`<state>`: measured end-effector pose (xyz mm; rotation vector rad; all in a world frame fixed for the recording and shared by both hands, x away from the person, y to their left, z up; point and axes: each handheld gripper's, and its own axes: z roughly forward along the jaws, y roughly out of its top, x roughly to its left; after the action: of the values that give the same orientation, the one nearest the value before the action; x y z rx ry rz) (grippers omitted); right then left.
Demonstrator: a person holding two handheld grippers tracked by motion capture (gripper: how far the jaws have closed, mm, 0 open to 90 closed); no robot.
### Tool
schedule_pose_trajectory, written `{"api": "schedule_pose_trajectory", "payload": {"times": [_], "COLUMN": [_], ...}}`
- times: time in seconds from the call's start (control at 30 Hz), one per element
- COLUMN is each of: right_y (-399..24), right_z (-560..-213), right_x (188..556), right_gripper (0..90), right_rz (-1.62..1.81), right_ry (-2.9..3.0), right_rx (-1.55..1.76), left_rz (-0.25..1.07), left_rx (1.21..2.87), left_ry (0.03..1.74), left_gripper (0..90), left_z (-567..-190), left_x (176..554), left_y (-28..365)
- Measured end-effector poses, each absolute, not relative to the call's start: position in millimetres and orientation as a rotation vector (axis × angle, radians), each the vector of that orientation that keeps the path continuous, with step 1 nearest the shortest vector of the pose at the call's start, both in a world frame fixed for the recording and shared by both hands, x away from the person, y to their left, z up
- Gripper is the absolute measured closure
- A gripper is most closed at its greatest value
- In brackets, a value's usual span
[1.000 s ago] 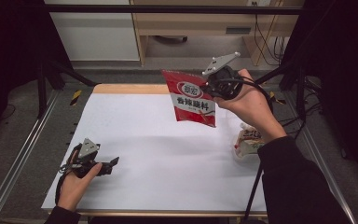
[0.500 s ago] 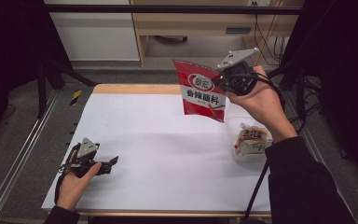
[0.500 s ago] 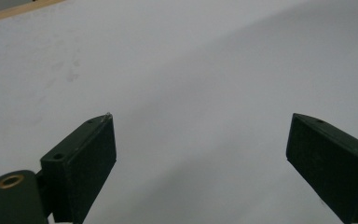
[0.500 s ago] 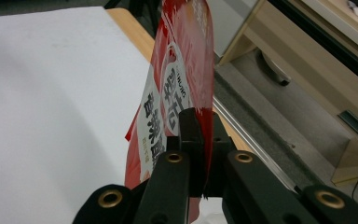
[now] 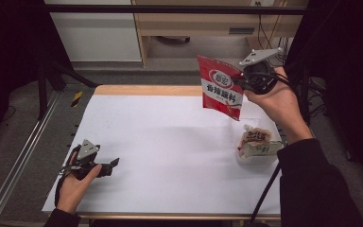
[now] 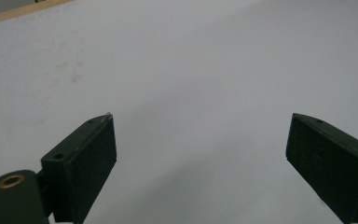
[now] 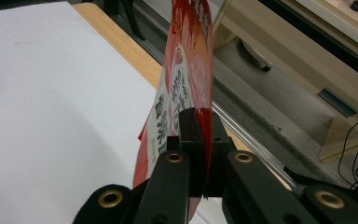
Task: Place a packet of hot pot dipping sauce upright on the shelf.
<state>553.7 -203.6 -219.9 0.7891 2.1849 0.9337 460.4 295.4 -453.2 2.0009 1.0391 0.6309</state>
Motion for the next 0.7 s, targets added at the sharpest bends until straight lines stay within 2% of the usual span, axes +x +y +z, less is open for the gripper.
{"api": "schedule_pose_trajectory", "payload": {"times": [0.7], "right_y": [-279.7], "right_z": [-250.7], "right_x": [562.1], "right_gripper": [90.0], "right_rz": [0.937], "right_ry": [2.114], "right_rx": [0.969], "left_rz": [0.627], "left_rx": [2.016], "left_ry": [1.037], "left_gripper": [8.2], "left_z": [-455.5], "left_x": [461.4], "left_y": [293.0]}}
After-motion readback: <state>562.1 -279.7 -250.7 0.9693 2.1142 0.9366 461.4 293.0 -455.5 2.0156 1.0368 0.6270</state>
